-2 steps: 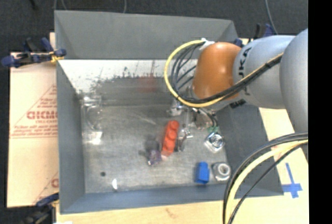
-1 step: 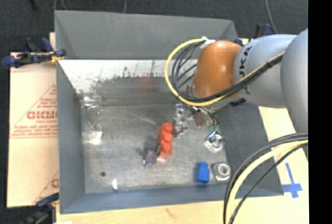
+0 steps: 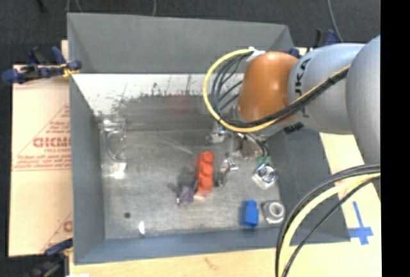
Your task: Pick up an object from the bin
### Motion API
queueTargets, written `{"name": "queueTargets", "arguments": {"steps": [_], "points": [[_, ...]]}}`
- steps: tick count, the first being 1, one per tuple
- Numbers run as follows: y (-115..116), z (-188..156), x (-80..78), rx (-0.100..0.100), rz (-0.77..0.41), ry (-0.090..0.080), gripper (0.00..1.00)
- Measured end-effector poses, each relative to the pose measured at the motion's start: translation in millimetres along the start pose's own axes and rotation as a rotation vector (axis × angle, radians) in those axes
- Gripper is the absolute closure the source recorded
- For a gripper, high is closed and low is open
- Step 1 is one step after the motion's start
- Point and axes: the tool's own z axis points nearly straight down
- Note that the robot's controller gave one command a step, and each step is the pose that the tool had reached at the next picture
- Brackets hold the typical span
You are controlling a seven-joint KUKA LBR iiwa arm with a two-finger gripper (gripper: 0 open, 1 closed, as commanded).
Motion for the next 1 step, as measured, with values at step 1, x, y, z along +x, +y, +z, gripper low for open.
{"name": "queueTargets", "arguments": {"steps": [1], "points": [[66.5, -1.0, 53.1, 0.000, -0.266, -0.007, 0.00]]}}
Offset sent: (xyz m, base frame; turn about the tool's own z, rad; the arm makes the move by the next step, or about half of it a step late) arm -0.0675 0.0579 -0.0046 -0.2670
